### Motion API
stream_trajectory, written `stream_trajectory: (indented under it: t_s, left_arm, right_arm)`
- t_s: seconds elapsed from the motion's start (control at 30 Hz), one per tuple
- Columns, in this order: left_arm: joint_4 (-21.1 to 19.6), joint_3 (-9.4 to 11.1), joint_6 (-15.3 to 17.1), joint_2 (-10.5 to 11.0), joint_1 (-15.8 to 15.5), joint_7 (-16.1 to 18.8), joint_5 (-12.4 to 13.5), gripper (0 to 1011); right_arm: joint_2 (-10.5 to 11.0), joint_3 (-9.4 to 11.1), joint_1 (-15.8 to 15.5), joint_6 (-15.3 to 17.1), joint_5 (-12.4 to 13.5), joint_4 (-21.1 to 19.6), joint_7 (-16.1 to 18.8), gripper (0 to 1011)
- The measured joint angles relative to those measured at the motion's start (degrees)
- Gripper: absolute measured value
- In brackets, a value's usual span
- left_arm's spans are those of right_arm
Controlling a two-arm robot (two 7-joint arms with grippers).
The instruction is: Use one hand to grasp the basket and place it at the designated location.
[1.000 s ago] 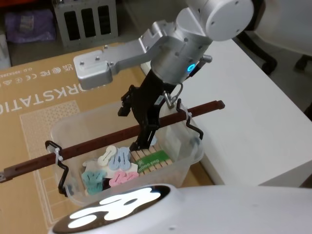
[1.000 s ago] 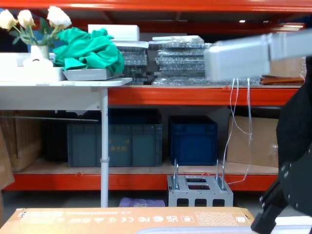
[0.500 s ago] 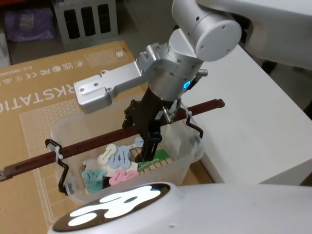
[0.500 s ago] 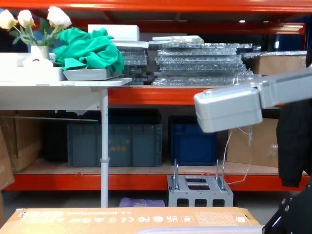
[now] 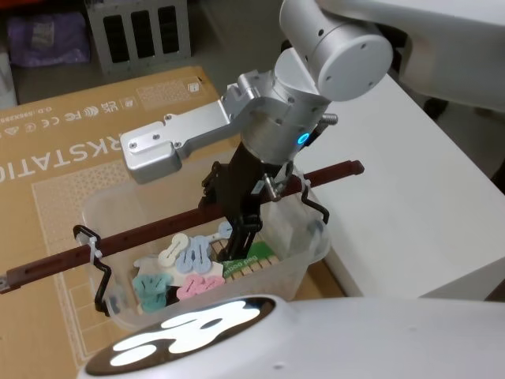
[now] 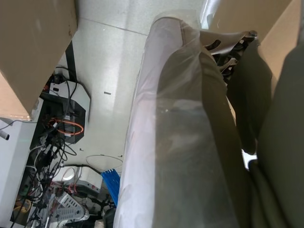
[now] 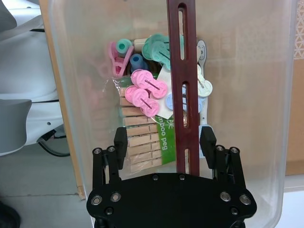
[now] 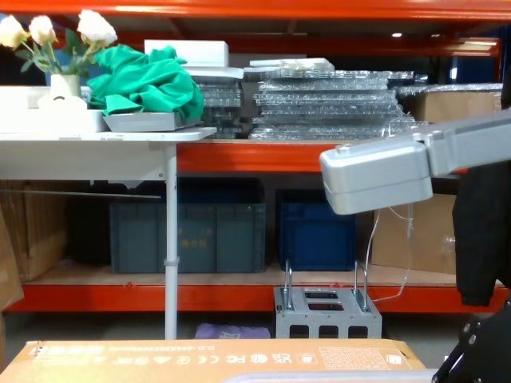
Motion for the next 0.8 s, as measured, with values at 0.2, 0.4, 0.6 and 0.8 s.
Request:
stream_trajectory:
  t_s: [0.2, 0.4, 0.6, 0.8]
  left_arm:
    - [0.0, 0.0, 0.0, 0.0, 0.0, 0.0, 0.0, 0]
    - [0.0, 0.0, 0.0, 0.0, 0.0, 0.0, 0.0, 0]
    - [0.0, 0.0, 0.0, 0.0, 0.0, 0.0, 0.0, 0]
    - [0.0, 0.0, 0.0, 0.0, 0.0, 0.0, 0.0, 0]
  right_arm:
    - [0.3, 0.2, 0.0, -0.3, 0.1, -0.2, -0.5, 760]
    - [0.6, 0.3, -0.1, -0.3, -0.1, -0.4, -0.7, 604]
    - [0.8, 0.4, -0.3, -0.2, -0.2, -0.7, -0.7, 400]
    - [0.9, 0.5, -0.4, -0.1, -0.2, -0.8, -0.7, 239]
